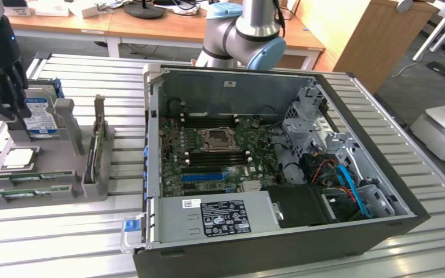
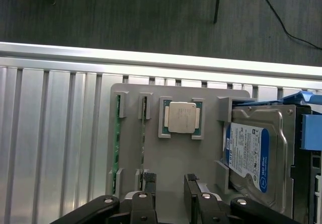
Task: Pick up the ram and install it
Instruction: 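Pick up the ram and move it above insertion slot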
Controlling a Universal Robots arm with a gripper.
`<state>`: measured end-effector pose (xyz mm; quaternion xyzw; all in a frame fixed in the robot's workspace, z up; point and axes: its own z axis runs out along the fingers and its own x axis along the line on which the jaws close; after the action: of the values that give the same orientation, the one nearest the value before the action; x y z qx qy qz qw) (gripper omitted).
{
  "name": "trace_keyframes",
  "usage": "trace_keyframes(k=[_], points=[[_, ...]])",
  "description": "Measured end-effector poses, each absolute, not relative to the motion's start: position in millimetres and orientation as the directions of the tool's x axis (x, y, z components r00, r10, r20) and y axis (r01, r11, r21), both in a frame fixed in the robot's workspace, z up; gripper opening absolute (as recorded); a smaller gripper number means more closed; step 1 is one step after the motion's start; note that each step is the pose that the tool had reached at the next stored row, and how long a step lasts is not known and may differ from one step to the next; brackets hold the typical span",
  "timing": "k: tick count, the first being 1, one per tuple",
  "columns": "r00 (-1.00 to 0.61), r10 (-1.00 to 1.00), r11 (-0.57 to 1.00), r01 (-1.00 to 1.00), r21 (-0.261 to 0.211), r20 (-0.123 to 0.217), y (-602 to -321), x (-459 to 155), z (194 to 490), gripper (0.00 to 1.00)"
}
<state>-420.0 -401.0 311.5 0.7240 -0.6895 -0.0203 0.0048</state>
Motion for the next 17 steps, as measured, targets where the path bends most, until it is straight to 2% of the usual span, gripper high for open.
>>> trace_keyframes(k=[17], points=[[0.048,-0.999,-0.049,-0.998,0.035,-0.023,-419.4,-420.6,311.5,0.36]])
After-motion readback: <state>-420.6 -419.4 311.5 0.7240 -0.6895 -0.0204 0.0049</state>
